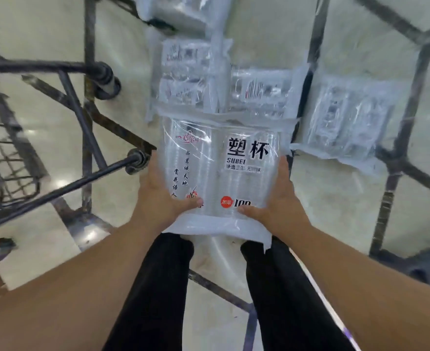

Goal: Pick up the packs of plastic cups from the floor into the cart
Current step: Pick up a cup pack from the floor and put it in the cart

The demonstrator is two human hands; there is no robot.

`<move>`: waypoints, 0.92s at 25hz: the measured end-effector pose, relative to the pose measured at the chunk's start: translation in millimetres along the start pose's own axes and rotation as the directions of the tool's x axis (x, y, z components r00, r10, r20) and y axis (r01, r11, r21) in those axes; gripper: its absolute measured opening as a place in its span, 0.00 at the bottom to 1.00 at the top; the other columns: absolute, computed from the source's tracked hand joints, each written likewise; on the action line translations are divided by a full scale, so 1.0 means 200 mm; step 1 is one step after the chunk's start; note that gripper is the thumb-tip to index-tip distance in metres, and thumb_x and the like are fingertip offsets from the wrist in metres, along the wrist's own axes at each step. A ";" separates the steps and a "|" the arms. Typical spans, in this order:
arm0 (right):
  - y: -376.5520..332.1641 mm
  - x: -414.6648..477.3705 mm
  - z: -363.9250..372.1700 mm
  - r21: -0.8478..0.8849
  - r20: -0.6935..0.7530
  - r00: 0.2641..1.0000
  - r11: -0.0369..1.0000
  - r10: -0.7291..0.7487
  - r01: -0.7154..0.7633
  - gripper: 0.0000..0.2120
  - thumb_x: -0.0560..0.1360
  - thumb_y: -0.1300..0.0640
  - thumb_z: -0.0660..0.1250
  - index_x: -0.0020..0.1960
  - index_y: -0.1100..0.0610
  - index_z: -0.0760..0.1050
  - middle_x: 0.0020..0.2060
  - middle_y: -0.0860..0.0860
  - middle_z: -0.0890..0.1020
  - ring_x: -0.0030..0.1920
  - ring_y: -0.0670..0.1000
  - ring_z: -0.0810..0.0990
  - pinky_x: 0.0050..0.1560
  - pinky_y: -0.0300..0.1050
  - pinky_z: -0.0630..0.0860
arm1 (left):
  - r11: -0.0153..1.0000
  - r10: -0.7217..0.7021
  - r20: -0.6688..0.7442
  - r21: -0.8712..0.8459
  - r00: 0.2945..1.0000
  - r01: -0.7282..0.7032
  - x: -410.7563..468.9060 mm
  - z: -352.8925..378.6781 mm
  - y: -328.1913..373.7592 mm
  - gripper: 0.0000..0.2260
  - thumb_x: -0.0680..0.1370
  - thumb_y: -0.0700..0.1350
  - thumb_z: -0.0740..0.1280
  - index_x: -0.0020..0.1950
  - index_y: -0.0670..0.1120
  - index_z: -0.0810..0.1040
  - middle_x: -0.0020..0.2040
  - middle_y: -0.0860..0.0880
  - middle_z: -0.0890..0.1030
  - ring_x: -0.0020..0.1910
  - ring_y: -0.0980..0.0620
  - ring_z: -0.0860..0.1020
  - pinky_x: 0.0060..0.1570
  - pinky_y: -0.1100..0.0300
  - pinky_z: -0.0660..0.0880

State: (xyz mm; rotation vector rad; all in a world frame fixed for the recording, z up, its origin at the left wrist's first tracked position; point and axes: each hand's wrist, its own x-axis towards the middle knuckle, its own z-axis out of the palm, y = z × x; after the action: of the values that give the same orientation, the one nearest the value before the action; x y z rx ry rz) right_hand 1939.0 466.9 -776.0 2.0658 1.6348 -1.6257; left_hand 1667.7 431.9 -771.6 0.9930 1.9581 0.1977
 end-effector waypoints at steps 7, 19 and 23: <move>-0.82 -0.76 -1.15 -0.069 -0.083 0.965 0.968 -0.248 0.243 0.70 0.64 0.38 0.82 0.78 0.39 0.26 0.82 0.45 0.46 0.80 0.53 0.56 0.73 0.51 0.61 | 0.981 0.071 -0.159 -0.168 0.985 -0.098 -0.75 -0.72 1.16 0.63 0.61 0.59 0.84 0.82 0.60 0.43 0.79 0.47 0.57 0.77 0.48 0.58 0.74 0.48 0.60; -1.98 -1.64 -1.56 -0.242 -0.049 0.789 0.774 -0.612 0.585 0.72 0.62 0.36 0.82 0.79 0.43 0.25 0.82 0.54 0.49 0.80 0.57 0.57 0.74 0.53 0.62 | 0.927 0.145 -0.568 -0.208 0.810 -0.312 -1.75 -1.71 1.50 0.59 0.65 0.64 0.80 0.80 0.65 0.37 0.77 0.43 0.60 0.76 0.44 0.60 0.72 0.43 0.64; -2.22 -1.81 -1.19 -0.257 0.017 0.742 0.714 -0.671 0.651 0.73 0.58 0.33 0.81 0.77 0.38 0.25 0.82 0.54 0.52 0.78 0.58 0.59 0.72 0.55 0.65 | 0.904 0.135 -0.635 -0.236 0.760 -0.357 -1.99 -1.97 1.14 0.58 0.64 0.62 0.81 0.75 0.75 0.37 0.68 0.46 0.66 0.68 0.46 0.66 0.65 0.48 0.69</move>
State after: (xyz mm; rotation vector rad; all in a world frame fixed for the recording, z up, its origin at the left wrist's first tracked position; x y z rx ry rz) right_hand 1815.8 557.1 -174.4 1.5021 2.6702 -1.3559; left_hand 1595.2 394.5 -172.5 1.0275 2.2299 1.1056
